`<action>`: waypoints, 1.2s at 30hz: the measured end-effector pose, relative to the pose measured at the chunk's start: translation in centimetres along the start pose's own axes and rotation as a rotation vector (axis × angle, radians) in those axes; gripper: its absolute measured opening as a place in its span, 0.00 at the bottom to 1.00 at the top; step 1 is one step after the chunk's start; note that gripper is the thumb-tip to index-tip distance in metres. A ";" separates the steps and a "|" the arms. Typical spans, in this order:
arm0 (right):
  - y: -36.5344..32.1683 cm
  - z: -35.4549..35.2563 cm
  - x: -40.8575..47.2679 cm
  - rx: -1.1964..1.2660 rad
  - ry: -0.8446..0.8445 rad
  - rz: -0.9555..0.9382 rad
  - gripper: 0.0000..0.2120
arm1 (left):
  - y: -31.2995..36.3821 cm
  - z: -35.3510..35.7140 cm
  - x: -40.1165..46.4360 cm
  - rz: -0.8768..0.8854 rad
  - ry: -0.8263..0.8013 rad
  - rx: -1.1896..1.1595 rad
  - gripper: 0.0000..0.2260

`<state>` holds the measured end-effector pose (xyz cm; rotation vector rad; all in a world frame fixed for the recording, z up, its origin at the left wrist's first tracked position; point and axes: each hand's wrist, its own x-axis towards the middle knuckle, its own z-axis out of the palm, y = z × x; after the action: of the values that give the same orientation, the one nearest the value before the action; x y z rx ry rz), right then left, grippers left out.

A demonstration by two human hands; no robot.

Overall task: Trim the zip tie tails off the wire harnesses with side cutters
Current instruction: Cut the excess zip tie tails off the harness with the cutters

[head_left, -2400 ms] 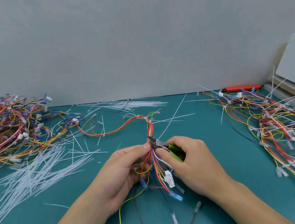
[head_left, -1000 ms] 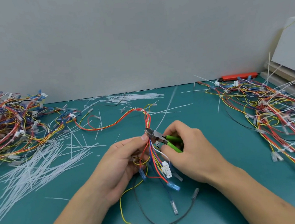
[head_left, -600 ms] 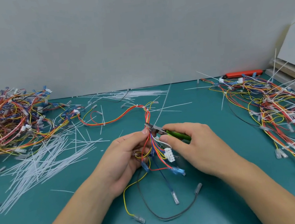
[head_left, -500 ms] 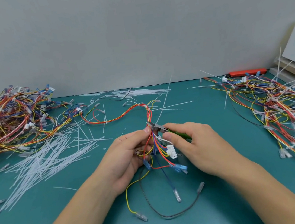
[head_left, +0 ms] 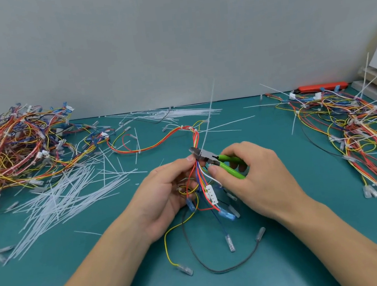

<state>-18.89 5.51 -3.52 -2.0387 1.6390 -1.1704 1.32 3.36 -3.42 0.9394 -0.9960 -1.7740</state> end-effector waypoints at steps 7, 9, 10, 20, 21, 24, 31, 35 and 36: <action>-0.3 -0.1 0.2 -0.018 0.017 -0.003 0.21 | 0.0 -0.1 0.2 -0.008 -0.004 -0.023 0.16; -0.2 -0.3 0.3 -0.003 0.010 -0.006 0.20 | -0.1 -0.1 0.2 -0.010 -0.002 -0.022 0.16; -0.1 -0.3 0.2 0.002 0.010 -0.009 0.20 | -0.1 0.0 0.1 -0.008 -0.001 -0.012 0.16; 0.3 0.3 0.0 0.038 0.012 -0.034 0.19 | 0.1 0.0 0.1 -0.007 -0.013 0.021 0.17; 0.2 0.3 0.0 0.037 0.007 -0.036 0.19 | 0.1 0.0 0.0 -0.006 -0.014 0.021 0.16; 0.2 0.3 0.0 0.037 -0.008 -0.034 0.19 | 0.1 0.0 0.0 -0.006 -0.011 0.021 0.14; 0.2 0.5 0.1 0.051 -0.011 -0.010 0.19 | 0.1 0.1 0.0 0.008 -0.018 0.029 0.15; 0.3 0.1 0.2 0.114 -0.061 0.034 0.21 | 0.1 0.0 0.0 -0.012 -0.030 0.036 0.15; 0.4 0.0 0.3 0.113 -0.066 0.037 0.21 | 0.1 -0.1 0.0 -0.015 -0.034 0.036 0.15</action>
<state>-19.14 5.13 -3.70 -1.9480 1.5372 -1.1430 1.43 3.31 -3.36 0.9438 -1.0478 -1.7957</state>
